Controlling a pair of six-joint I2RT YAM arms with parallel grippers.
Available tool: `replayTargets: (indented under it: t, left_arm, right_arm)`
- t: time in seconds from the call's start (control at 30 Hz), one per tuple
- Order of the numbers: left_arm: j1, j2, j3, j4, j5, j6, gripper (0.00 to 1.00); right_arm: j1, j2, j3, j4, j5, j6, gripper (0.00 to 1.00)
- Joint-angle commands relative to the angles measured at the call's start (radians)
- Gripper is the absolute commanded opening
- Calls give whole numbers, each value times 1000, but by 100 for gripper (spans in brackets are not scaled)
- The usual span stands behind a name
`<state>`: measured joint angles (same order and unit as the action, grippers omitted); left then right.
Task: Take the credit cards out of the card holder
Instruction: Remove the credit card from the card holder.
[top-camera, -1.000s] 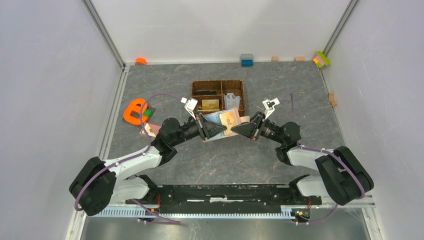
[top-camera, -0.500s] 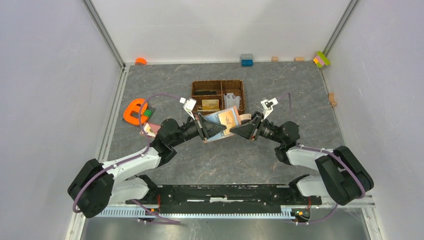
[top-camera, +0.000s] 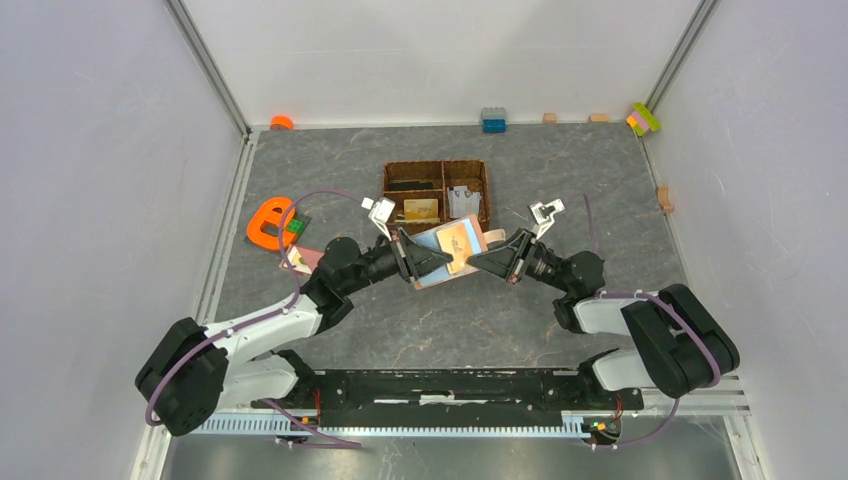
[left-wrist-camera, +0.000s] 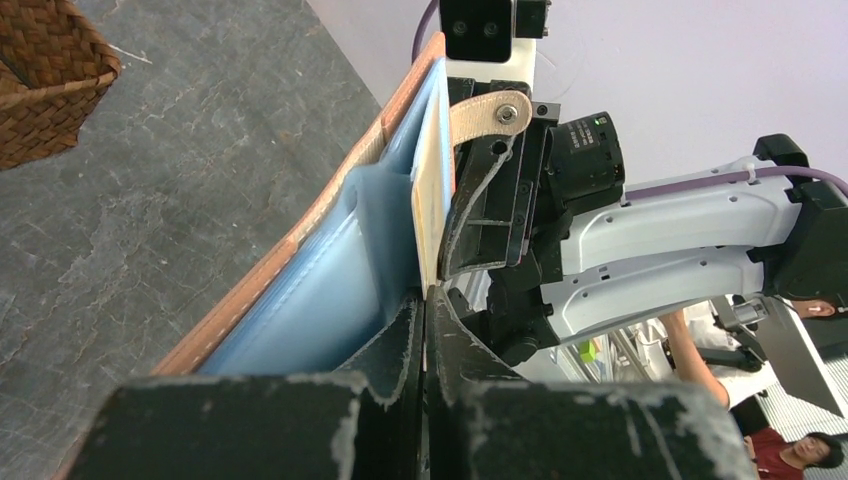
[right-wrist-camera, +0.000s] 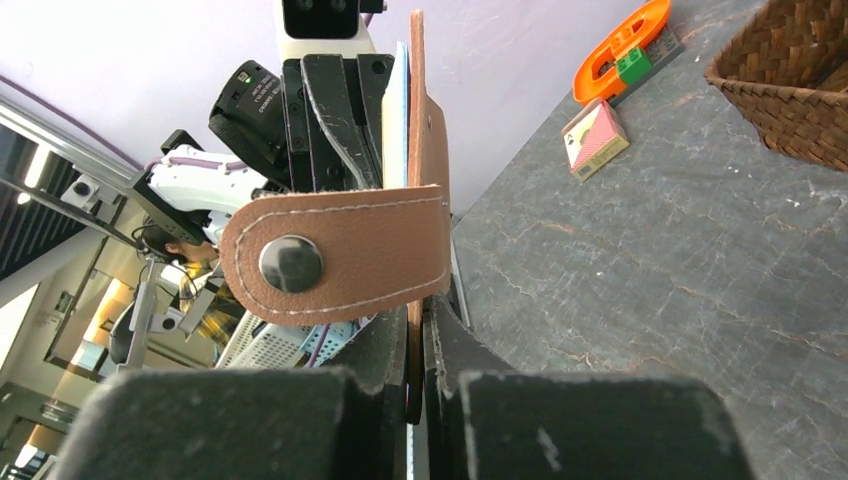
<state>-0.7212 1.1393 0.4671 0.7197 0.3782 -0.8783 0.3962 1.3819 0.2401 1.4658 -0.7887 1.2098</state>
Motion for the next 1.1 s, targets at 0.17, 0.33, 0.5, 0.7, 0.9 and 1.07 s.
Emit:
replayTargets:
  t: [0.17, 0.33, 0.5, 0.7, 0.9, 1.07]
  left_arm:
    - [47, -34, -8, 40, -40, -27, 2]
    - [49, -40, -15, 49, -42, -27, 2]
    - [49, -53, -23, 44, -61, -18, 2]
    - [48, 5, 3, 53, -18, -31, 2]
    - [48, 54, 18, 81, 19, -56, 2]
    - [48, 52, 16, 80, 16, -56, 17]
  right_arm:
    - [-75, -20, -55, 241, 40, 40, 3]
    - [-80, -11, -54, 261, 34, 57, 2]
    - [-86, -26, -58, 237, 38, 39, 2]
    - [-82, -6, -51, 267, 28, 59, 1]
    - [-53, 2, -28, 267, 6, 55, 1]
    - [-49, 7, -26, 265, 4, 55, 1]
